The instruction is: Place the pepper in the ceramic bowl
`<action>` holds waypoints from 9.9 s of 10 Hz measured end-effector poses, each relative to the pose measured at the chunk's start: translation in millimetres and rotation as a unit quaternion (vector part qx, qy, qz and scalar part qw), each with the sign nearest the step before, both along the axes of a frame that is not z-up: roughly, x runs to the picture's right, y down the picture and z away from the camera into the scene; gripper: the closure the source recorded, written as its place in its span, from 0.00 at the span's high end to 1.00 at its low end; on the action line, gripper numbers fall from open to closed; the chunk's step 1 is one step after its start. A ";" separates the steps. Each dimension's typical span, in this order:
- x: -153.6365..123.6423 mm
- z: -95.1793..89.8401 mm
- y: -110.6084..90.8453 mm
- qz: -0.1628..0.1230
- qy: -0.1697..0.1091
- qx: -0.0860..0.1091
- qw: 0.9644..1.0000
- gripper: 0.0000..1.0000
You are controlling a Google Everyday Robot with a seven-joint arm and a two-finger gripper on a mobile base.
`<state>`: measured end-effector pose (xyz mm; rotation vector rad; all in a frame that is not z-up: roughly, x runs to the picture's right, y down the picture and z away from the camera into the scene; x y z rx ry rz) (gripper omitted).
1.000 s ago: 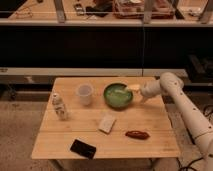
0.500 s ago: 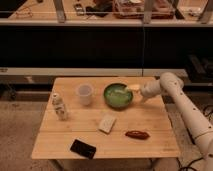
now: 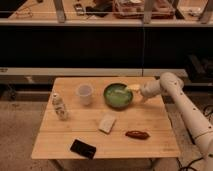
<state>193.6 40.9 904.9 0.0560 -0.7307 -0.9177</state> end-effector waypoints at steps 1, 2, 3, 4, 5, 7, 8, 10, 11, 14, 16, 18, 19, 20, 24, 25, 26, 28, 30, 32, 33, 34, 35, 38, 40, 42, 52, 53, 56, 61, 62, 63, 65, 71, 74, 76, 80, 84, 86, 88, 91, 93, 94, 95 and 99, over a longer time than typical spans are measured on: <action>0.3 0.3 0.4 -0.001 0.001 0.000 1.000 0.80; -0.8 -4.9 -2.8 -0.005 0.004 0.006 1.000 0.80; -2.4 -14.1 -7.1 -0.011 0.011 0.016 1.000 0.80; -2.8 -22.9 -10.1 -0.014 0.021 0.022 0.999 0.80; -1.4 -37.7 -12.1 -0.014 0.043 0.030 0.999 0.80; 9.5 -60.7 -9.1 -0.001 0.090 0.034 0.995 0.80; 20.5 -73.4 -2.9 0.018 0.114 0.030 0.993 0.80; 37.5 -96.0 8.8 0.052 0.151 0.025 0.987 0.80; 39.5 -100.4 11.1 0.058 0.158 0.024 0.985 0.80; 42.0 -98.7 13.8 0.058 0.167 0.017 0.984 0.80; 57.7 -91.7 24.3 0.054 0.211 -0.017 0.976 0.80; 79.4 -92.3 37.8 0.054 0.281 -0.075 0.955 0.80; 86.5 -99.2 46.6 0.053 0.316 -0.113 0.940 0.80; 89.1 -111.1 58.0 0.054 0.349 -0.158 0.922 0.80; 41.6 -153.9 106.4 0.043 0.353 -0.328 0.875 0.80; 24.8 -159.7 114.5 0.049 0.332 -0.359 0.871 0.80; 13.1 -161.9 118.0 0.059 0.312 -0.375 0.871 0.80; 0.5 -156.4 116.8 0.093 0.274 -0.374 0.881 0.80; 9.4 -141.2 106.3 0.124 0.249 -0.324 0.904 0.80; 41.1 -123.9 92.3 0.134 0.244 -0.228 0.933 0.80; 49.7 -120.6 87.6 0.134 0.243 -0.201 0.939 0.80; 52.8 -118.9 86.0 0.133 0.243 -0.190 0.942 0.80; 53.2 -118.8 85.1 0.133 0.243 -0.187 0.943 0.80; 51.4 -118.5 85.3 0.131 0.242 -0.189 0.943 0.80; 48.5 -122.5 98.4 0.115 0.235 -0.212 0.942 0.80; 37.6 -138.9 128.4 0.078 0.207 -0.270 0.937 0.80; 42.7 -106.4 191.6 0.129 0.197 -0.306 0.923 0.80; 40.6 -104.8 197.7 0.128 0.198 -0.311 0.921 0.80; 32.1 -100.8 218.0 0.129 0.196 -0.336 0.912 0.80; 23.8 -97.6 215.0 0.135 0.187 -0.353 0.907 0.38; 22.0 -96.6 212.6 0.136 0.185 -0.355 0.906 0.26; 20.3 -95.6 210.1 0.137 0.183 -0.356 0.906 0.21; 17.0 -95.3 202.5 0.140 0.179 -0.357 0.906 0.18; 8.7 -105.4 144.4 0.187 0.137 -0.371 0.899 0.18; -18.4 -103.5 96.9 0.212 0.103 -0.381 0.894 0.18; -36.9 -97.8 61.8 0.234 0.078 -0.375 0.894 0.18; -55.5 -74.5 -21.0 0.329 0.014 -0.283 0.901 0.18; -53.0 -54.0 -56.7 0.381 0.007 -0.150 0.912 0.18; -53.9 -52.5 -61.1 0.386 0.005 -0.131 0.913 0.18; -53.2 -46.0 -54.0 0.375 0.017 -0.129 0.918 0.18; -56.1 -31.3 -42.4 0.356 0.041 -0.133 0.924 0.18; -54.4 -25.8 -35.5 0.345 0.057 -0.140 0.926 0.27; -54.3 -24.0 -32.9 0.342 0.062 -0.143 0.927 0.34; -53.9 -21.1 -31.7 0.339 0.069 -0.145 0.927 0.47; -53.3 -18.6 -31.8 0.343 0.073 -0.149 0.925 0.62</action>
